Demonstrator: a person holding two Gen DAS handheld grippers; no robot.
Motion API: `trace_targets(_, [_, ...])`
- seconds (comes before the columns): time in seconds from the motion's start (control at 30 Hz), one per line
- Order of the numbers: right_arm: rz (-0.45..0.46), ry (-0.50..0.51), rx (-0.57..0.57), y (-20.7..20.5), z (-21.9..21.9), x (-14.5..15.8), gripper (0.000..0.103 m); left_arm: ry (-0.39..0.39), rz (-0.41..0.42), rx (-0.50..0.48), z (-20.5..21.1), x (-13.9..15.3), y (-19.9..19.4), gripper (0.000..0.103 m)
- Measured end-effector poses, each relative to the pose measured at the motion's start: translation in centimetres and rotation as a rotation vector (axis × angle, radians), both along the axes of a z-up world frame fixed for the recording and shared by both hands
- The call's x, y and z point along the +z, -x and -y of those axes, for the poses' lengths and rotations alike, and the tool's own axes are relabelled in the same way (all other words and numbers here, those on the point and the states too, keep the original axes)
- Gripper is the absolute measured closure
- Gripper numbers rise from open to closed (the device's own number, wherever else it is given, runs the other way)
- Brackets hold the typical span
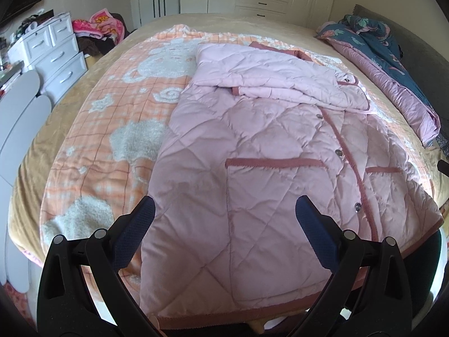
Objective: Fold large clothes
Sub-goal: 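Move both tools back toward the trimmed jacket hem, then grasp the trimmed hem with the left tool while the right tool grasps it too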
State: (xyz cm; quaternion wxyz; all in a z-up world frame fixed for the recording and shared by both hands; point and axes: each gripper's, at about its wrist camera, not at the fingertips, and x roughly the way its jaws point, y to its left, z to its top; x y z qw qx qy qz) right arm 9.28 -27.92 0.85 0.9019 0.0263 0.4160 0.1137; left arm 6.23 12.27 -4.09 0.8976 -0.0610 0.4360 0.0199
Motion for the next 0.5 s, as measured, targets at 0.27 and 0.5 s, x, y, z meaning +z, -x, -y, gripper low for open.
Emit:
trace_targets(0.27, [-0.032, 0.001, -0.013, -0.1, 0.9, -1.1, 0.004, 0.049, -0.032, 0.014, -1.7, -1.3, 1.0, 0.009])
trace_targets(0.5, [-0.042, -0.001, -0.02, 0.3, 1.6, -1.5, 0.004, 0.106, -0.052, 0.039, -3.6, -2.1, 2.4, 0.014])
